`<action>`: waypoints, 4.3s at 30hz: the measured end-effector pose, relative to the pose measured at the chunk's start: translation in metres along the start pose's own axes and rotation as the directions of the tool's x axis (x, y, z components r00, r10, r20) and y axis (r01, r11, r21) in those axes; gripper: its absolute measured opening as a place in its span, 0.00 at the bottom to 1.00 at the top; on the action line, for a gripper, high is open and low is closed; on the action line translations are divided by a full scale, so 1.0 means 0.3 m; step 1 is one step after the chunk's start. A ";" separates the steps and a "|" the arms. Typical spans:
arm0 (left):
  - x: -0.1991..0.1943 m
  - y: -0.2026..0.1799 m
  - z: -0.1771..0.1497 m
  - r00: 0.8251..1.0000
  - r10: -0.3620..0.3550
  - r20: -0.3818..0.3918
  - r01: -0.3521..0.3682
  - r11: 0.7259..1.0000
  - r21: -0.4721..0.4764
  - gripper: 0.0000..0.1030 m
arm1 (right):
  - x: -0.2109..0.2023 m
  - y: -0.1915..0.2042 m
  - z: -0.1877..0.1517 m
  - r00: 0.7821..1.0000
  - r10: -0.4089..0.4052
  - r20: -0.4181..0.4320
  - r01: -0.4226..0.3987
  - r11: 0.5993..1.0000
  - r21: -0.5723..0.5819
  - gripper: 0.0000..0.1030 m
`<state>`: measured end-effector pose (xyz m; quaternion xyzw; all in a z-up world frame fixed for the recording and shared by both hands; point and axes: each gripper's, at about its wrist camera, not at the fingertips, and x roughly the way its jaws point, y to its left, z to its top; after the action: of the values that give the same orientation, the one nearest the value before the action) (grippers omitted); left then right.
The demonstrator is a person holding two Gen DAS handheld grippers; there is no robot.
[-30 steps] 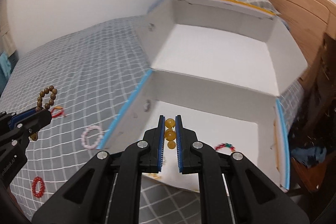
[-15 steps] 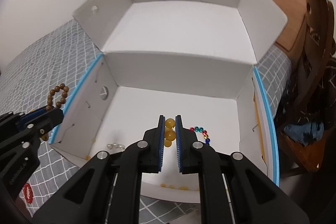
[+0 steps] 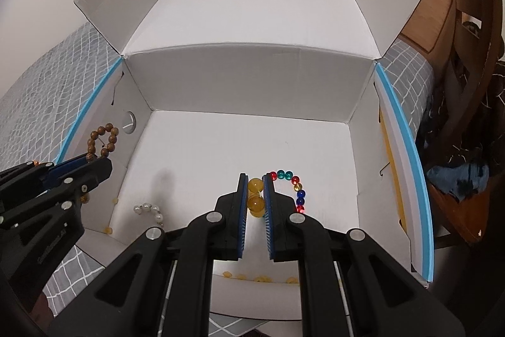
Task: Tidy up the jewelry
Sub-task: 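Lower the right tool with the amber beads into the box, then open both tools to drop the amber beads and wooden-bead bracelet into the box, then move both open tools back over the bracelets on the bed, then grasp the red string bracelet with the left tool while the right tool grasps the pink-white bead bracelet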
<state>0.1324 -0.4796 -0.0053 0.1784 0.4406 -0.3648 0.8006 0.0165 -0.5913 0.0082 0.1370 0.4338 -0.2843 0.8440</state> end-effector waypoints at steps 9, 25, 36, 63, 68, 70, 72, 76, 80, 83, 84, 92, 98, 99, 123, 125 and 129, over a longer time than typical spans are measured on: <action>-0.021 -0.005 -0.010 0.998 0.044 0.033 -0.044 0.999 -0.006 0.53 | -0.011 -0.005 -0.003 1.000 -0.018 0.008 0.018 1.000 0.012 0.33; -0.139 0.055 -0.006 0.990 0.080 0.120 -0.077 0.997 -0.033 0.88 | -0.092 -0.014 0.019 0.995 -0.027 0.097 0.024 0.999 0.031 0.80; -0.270 0.237 -0.054 0.975 0.150 0.167 -0.129 0.983 -0.128 0.94 | -0.173 0.113 0.033 0.987 0.032 0.155 -0.028 0.999 -0.026 0.85; -0.533 0.820 -0.309 0.921 0.373 0.115 -0.302 0.868 -0.395 0.94 | -0.284 0.669 0.016 0.950 0.247 0.190 -0.184 0.936 -0.299 0.85; -0.557 0.928 -0.393 0.911 0.404 0.082 -0.330 0.835 -0.440 0.94 | -0.283 0.787 -0.010 0.944 0.283 0.170 -0.211 0.913 -0.350 0.85; -0.562 0.985 -0.438 0.905 0.420 0.059 -0.348 0.815 -0.463 0.94 | -0.277 0.825 -0.023 0.942 0.293 0.160 -0.219 0.904 -0.368 0.85; -0.566 1.033 -0.477 0.902 0.429 0.041 -0.357 0.799 -0.484 0.94 | -0.269 0.859 -0.035 0.942 0.301 0.150 -0.224 0.895 -0.387 0.85; -0.562 1.133 -0.561 0.890 0.456 0.001 -0.387 0.757 -0.526 0.94 | -0.233 0.932 -0.065 0.944 0.308 0.122 -0.232 0.878 -0.419 0.85; -0.543 1.223 -0.644 0.884 0.466 -0.038 -0.403 0.719 -0.566 0.94 | -0.169 0.974 -0.085 0.950 0.301 0.084 -0.237 0.869 -0.434 0.81; -0.526 1.282 -0.703 0.870 0.489 -0.066 -0.430 0.686 -0.587 0.94 | -0.111 0.999 -0.103 0.957 0.286 0.050 -0.235 0.866 -0.442 0.78; -0.518 1.299 -0.715 0.869 0.489 -0.074 -0.433 0.681 -0.590 0.94 | -0.091 1.005 -0.109 0.959 0.280 0.039 -0.234 0.865 -0.445 0.77; -0.411 1.377 -0.798 0.869 0.477 -0.131 -0.450 0.652 -0.610 0.94 | 0.060 1.030 -0.150 0.971 0.233 -0.054 -0.232 0.862 -0.451 0.64; -0.330 1.406 -0.821 0.865 0.477 -0.158 -0.468 0.650 -0.599 0.94 | 0.172 1.022 -0.174 0.974 0.196 -0.110 -0.225 0.870 -0.438 0.63; -0.316 1.414 -0.827 0.866 0.473 -0.163 -0.468 0.648 -0.601 0.94 | 0.187 1.021 -0.173 0.974 0.193 -0.119 -0.226 0.871 -0.435 0.63; -0.281 1.474 -0.862 0.871 0.453 -0.191 -0.460 0.616 -0.639 0.21 | 0.244 1.071 -0.205 0.962 0.200 -0.186 -0.265 0.845 -0.464 0.19; -0.292 1.479 -0.863 0.878 0.441 -0.188 -0.448 0.617 -0.647 0.10 | 0.236 1.063 -0.204 0.960 0.207 -0.187 -0.272 0.847 -0.457 0.19; -0.314 1.479 -0.858 0.883 0.431 -0.187 -0.439 0.617 -0.653 0.09 | 0.217 1.049 -0.194 0.958 0.222 -0.181 -0.281 0.851 -0.443 0.19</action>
<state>0.2807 0.0143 -0.0834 -0.0228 0.4908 0.0272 0.8706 0.1968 -0.3351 -0.0834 0.0043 0.5186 -0.0501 0.8535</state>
